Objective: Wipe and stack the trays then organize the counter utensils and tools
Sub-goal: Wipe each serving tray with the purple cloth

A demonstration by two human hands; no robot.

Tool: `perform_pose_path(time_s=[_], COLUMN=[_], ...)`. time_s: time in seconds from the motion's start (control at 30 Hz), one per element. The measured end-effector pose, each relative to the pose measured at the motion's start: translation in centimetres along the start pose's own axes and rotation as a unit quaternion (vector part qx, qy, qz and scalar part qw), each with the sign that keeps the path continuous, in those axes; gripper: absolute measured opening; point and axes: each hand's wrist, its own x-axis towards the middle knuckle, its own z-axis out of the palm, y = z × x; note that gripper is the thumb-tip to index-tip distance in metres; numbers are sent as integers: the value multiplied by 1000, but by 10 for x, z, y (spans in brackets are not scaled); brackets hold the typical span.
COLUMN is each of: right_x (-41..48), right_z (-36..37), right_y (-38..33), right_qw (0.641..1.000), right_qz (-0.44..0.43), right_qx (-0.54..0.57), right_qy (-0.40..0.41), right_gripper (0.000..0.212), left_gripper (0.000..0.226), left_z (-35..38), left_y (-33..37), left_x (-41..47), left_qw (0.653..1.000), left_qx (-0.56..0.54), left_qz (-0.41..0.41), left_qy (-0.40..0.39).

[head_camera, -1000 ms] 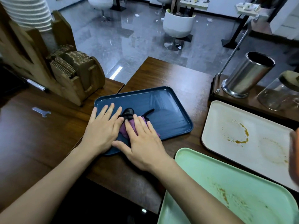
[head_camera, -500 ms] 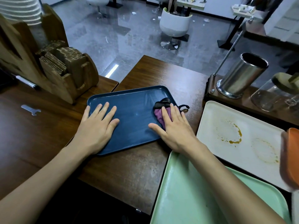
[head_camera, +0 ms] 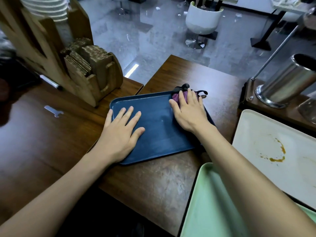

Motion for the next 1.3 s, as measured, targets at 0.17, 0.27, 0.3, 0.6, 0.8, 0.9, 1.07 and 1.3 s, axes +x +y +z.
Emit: perform_pose_path(time_s=[0.17, 0.27, 0.3, 0.6, 0.8, 0.9, 1.07, 1.3], right_x=[-12, -21, -21, -15, -1, -2, -1, 0], right_z=[11, 23, 23, 14, -5, -2, 1, 4], right_y=[-50, -89, -94, -69, 3, 2, 2, 2], right_qw=[996, 985, 983, 985, 998, 998, 998, 998], right_qz=[-84, -168, -174, -161, -63, -63, -62, -59], right_qx=[17, 40, 55, 59, 21, 16, 17, 19], right_qy=[-11, -16, -21, -19, -8, 2, 15, 14], right_gripper=[67, 61, 60, 58, 57, 58, 59, 59], left_gripper=[83, 78, 77, 64, 65, 79, 128, 150], left_z=[0, 1, 1, -3, -8, -11, -16, -22], left_y=[0, -1, -1, -18, -36, -47, -49, -51], left_x=[1, 1, 1, -15, -26, -32, -37, -40], left_qw=[1000, 999, 999, 994, 996, 995, 992, 988], left_qx=[2, -17, -35, -52, -83, -98, -100, -88], left_qz=[4, 19, 18, -98, -24, 1, 8, 8], left_qy=[2, 23, 34, 26, -8, -31, -71, -124])
